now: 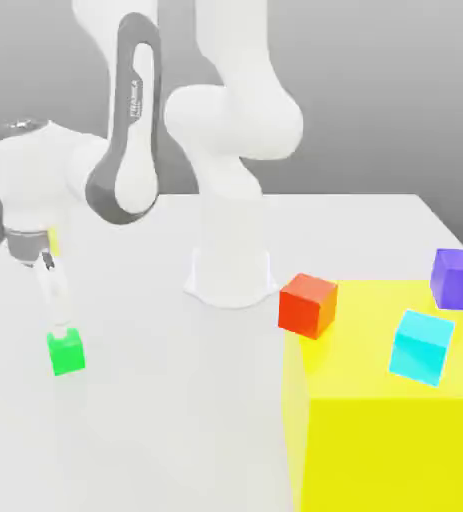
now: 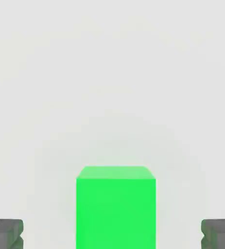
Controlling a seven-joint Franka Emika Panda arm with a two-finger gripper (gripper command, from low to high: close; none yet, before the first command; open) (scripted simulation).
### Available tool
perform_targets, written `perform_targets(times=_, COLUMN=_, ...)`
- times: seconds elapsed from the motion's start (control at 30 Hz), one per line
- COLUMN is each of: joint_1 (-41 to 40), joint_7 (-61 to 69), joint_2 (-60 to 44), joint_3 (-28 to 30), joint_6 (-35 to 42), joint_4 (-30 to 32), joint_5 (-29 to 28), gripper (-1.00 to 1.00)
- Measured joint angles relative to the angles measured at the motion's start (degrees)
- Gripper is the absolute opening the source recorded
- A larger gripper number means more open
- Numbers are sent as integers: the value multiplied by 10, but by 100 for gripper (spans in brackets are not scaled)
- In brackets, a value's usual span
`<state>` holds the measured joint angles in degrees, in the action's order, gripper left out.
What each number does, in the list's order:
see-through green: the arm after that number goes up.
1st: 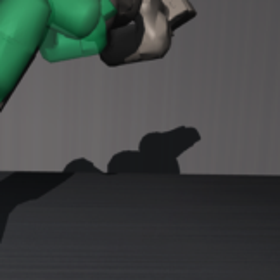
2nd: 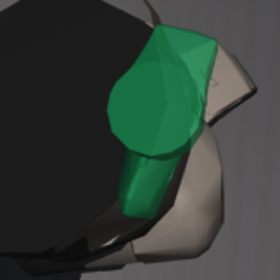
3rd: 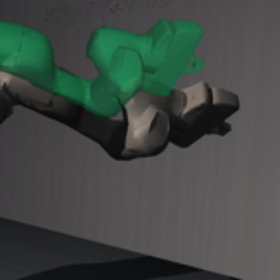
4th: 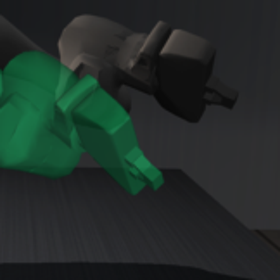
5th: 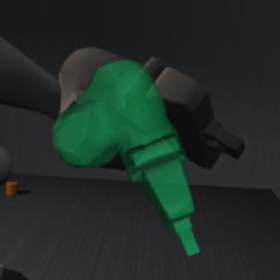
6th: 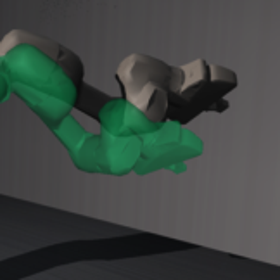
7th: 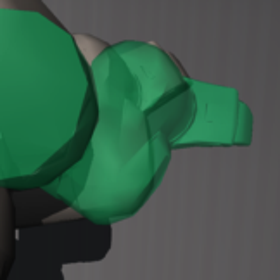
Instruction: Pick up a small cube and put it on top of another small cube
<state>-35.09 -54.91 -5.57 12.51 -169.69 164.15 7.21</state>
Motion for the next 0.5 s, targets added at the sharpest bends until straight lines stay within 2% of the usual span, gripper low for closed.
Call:
perform_targets(times=0.13, joint_1=-76, joint_7=41, joint_2=-82, joint_3=-89, joint_6=-66, joint_4=-15, joint_5=53, gripper=0)
perform_targets(times=0.17, joint_1=-87, joint_7=45, joint_2=-95, joint_3=-101, joint_6=-77, joint_4=-18, joint_5=57, gripper=-100)
perform_targets(times=0.37, joint_1=-94, joint_7=44, joint_2=-102, joint_3=-107, joint_6=-83, joint_4=-19, joint_5=56, gripper=-100)
perform_targets(times=0.5, joint_1=-62, joint_7=15, joint_2=-44, joint_3=-67, joint_6=-37, joint_4=-8, joint_5=20, gripper=-100)
